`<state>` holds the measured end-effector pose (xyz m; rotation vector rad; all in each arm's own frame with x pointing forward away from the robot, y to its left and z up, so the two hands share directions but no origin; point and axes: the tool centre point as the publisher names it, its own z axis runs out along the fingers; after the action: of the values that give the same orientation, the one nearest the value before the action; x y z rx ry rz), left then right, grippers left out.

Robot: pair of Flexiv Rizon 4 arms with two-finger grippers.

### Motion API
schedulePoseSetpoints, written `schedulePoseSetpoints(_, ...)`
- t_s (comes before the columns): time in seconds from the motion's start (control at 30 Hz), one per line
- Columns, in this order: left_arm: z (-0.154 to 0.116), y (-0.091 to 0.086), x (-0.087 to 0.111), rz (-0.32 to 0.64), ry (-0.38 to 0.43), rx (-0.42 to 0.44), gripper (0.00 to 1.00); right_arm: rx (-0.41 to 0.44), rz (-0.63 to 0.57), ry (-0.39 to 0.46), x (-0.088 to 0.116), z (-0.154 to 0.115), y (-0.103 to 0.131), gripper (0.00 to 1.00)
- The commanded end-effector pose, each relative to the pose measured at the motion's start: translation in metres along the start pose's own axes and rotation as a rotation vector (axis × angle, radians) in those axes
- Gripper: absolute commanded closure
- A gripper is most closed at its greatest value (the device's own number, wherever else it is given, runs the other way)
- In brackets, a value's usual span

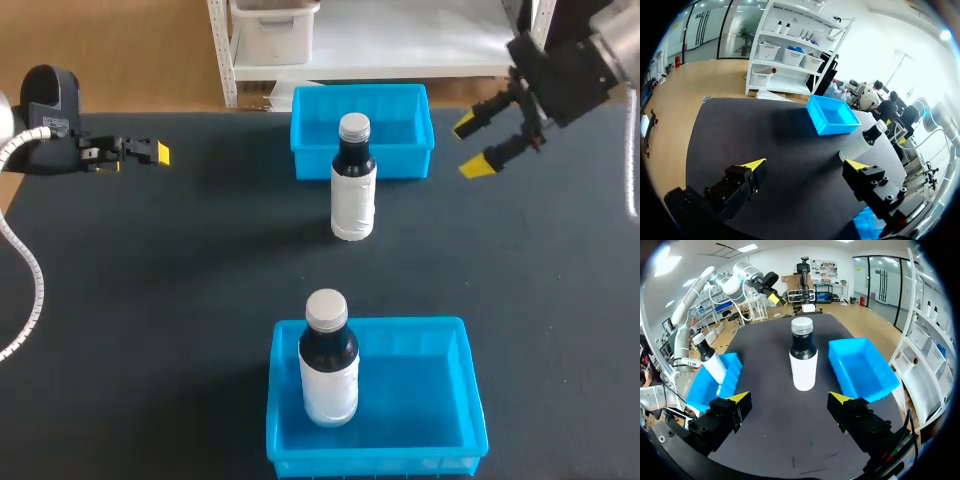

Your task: Pick up the bottle, and place it in the far bin if it is heavy, or in the near bin if it is light.

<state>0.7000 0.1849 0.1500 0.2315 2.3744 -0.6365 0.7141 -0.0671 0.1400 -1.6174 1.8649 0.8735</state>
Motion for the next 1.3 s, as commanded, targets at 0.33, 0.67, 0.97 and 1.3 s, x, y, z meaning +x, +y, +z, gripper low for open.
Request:
schedulePoseSetpoints(0.33, 0.0, 0.0, 0.0, 0.0, 0.0, 0.0, 0.0, -0.038, -0.038, -0.033, -0.039, 0.048, -0.024, 0.0)
schedulePoseSetpoints(0.67, 0.0, 0.0, 0.0, 0.0, 0.0, 0.0, 0.0, -0.029, -0.048, -0.04, -0.061, 0.075, -0.017, 0.0)
schedulePoseSetpoints(0.97, 0.0, 0.0, 0.0, 0.0, 0.0, 0.0, 0.0, -0.057, -0.064, -0.055, -0.073, 0.094, -0.012, 0.0)
schedulePoseSetpoints(1.3, 0.0, 0.0, 0.0, 0.0, 0.0, 0.0, 0.0, -0.067, -0.049, -0.072, -0.079, 0.111, -0.019, 0.0)
